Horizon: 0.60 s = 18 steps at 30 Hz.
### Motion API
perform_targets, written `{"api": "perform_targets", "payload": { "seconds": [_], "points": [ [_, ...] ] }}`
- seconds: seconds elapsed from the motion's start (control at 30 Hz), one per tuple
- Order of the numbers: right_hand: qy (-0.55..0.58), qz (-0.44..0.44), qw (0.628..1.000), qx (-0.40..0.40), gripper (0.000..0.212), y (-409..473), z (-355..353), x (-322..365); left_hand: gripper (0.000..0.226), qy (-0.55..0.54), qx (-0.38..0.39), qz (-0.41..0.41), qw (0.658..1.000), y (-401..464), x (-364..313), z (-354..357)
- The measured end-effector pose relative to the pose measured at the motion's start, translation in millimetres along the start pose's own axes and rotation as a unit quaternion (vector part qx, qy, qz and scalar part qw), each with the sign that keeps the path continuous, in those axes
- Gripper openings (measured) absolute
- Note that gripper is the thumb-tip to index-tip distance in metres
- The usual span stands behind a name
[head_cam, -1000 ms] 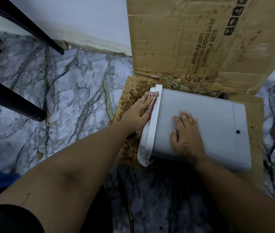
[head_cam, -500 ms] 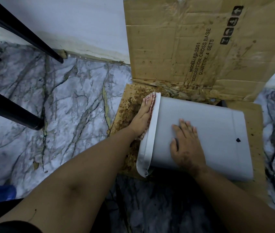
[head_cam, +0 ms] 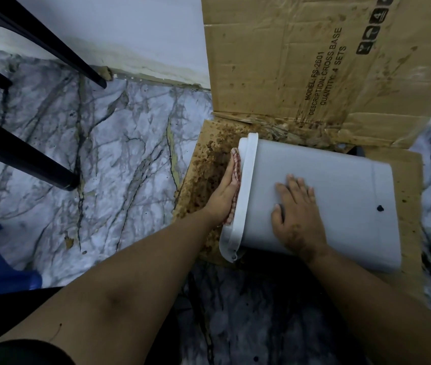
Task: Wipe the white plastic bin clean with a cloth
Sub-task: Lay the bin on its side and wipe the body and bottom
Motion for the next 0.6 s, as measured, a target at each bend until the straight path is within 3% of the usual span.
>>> {"api": "perform_targets", "payload": {
  "seconds": [0.13,0.23,0.3,0.5,0.6],
  "points": [
    [-0.002,0.002,1.0,-0.007,0.058,-2.5,-0.9,2.6,0.056,0.032,-0.065,0.05,0.996,-33.5,-5.6,20.5],
    [-0.003,0.001,1.0,-0.017,0.057,-4.4,-0.9,3.2,0.052,0.017,-0.153,0.051,0.987,-60.2,20.4,39.7],
    [-0.001,-0.001,1.0,-0.021,0.057,-4.9,-1.5,3.5,0.053,0.015,-0.169,0.054,0.984,-69.4,33.5,48.7],
    [0.0,-0.007,1.0,-0.025,0.057,-1.8,-0.8,2.3,0.055,0.109,-0.06,0.138,0.983,-32.4,9.3,22.6],
    [-0.003,-0.01,1.0,-0.019,0.058,-1.7,2.3,1.6,0.057,0.114,-0.03,0.109,0.987,2.9,0.5,3.9]
  ]
}}
Point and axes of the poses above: each hand's wrist, its own y-axis towards the middle knuckle, its own z-axis out of the palm, x = y × z, the point moved 6 cm from there along y, towards the middle knuckle, and after that the axes turned 14 degrees about x, right-handed, at the moved point
